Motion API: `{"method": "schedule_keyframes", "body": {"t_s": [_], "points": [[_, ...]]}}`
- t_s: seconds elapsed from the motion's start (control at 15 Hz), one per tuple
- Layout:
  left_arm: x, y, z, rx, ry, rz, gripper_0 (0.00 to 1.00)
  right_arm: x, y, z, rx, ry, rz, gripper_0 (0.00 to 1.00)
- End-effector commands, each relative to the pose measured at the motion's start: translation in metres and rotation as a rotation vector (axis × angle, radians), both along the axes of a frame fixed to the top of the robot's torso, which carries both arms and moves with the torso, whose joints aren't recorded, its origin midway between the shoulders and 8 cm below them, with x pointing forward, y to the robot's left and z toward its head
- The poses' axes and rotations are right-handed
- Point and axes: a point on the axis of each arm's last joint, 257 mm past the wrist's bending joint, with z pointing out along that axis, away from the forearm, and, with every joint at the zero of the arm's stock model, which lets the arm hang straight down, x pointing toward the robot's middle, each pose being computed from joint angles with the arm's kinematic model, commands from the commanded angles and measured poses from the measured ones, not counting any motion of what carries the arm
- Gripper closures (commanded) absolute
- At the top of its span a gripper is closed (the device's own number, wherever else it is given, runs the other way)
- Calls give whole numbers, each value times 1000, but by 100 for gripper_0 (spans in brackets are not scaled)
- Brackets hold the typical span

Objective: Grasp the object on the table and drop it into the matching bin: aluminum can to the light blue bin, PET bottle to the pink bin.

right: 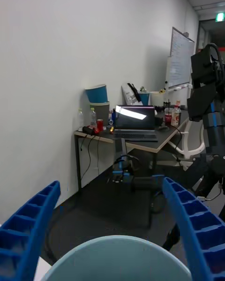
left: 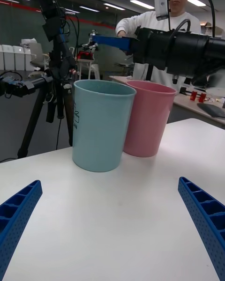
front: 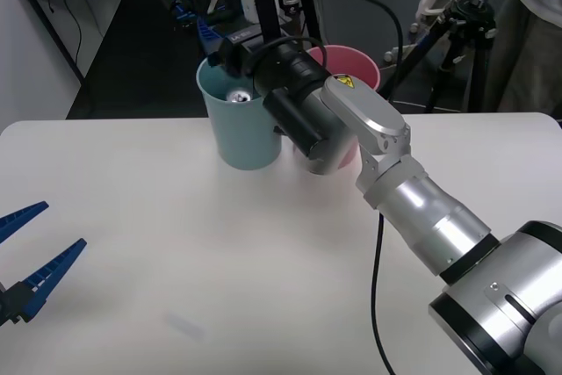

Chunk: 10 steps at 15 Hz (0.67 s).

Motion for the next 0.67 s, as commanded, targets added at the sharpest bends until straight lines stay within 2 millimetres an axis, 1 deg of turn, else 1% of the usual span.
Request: {"method": "schedule_keyframes", "body": {"t_s": [0.07,0.47,0.67], "points": [[0,0,0,0,0,0,0,1,-1,1,5,2,-1,0],[0,0,0,0,0,0,0,0,-4,2,6,-6,17,0],[0,0,0,0,0,0,0,-7,-11,5,24,-30,56,0]]}}
